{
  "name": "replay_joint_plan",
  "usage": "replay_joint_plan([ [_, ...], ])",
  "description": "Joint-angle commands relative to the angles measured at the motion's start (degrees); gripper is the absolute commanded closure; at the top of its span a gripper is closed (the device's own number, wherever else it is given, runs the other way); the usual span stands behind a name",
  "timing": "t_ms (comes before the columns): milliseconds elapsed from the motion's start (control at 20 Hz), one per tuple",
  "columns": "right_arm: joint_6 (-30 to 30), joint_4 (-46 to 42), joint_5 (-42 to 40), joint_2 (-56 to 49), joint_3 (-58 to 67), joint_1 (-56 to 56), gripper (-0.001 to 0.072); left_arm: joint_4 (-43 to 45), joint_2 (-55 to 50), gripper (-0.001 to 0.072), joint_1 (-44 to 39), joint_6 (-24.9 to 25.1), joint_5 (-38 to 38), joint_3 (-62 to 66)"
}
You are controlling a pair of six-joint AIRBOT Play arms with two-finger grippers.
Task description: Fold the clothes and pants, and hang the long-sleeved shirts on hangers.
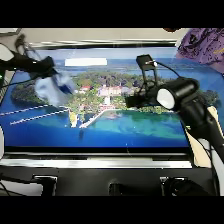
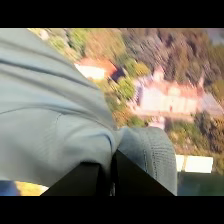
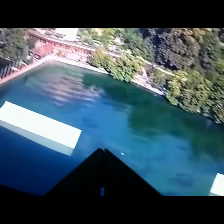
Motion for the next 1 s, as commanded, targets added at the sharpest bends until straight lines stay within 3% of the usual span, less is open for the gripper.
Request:
replay_joint_plan([
  [0,0.63,-8.83,12.22,4.74,0.04,0.04,0.0679,-0.83,6.21,0.0694,-12.79,-2.54,-4.52,-6.6],
  [200,0.61,-14.29,18.36,9.46,0.02,0.04,0.0631,-0.83,7.45,0.0693,-30.6,-8.0,2.62,-18.16],
  [400,0.66,-14.27,18.43,10.91,-0.02,0.04,0.0611,-0.87,6.1,0.0678,-42.88,-19.23,16.11,-29.35],
  [450,1.09,-14.23,17.81,10.86,-0.07,0.04,0.0541,-0.85,5.57,0.0576,-44.33,-20.04,17.11,-30.53],
  [500,2.34,-14.25,16.46,10.86,-0.26,0.04,0.0478,-0.85,5.16,0.0382,-44.63,-19.96,16.63,-30.69],
  [600,4.66,-14.34,13.81,10.56,-0.5,0.04,0.0457,-0.66,6.32,0.0151,-41.64,-18.03,12.96,-29.55],
  [700,4.72,-16.72,13.22,9.81,-0.5,-1.01,0.0449,1.03,8.98,0.0153,-35.34,-12.13,6.1,-26.4],
  [800,5.16,-14.95,11.93,8.9,-0.59,-9.07,0.0414,4.72,12.22,0.0153,-27.76,-7.8,-1.6,-22.29],
  [850,5.16,-10.97,9.7,8.52,-1.33,-15.17,0.0397,5.97,13.73,0.0154,-24.04,-5.88,-4.24,-20.52],
  [950,5.33,8.28,3.98,7.37,-6.47,-29.57,0.0396,6.27,16.5,0.0155,-16.61,-1.88,-6.69,-17.97],
])
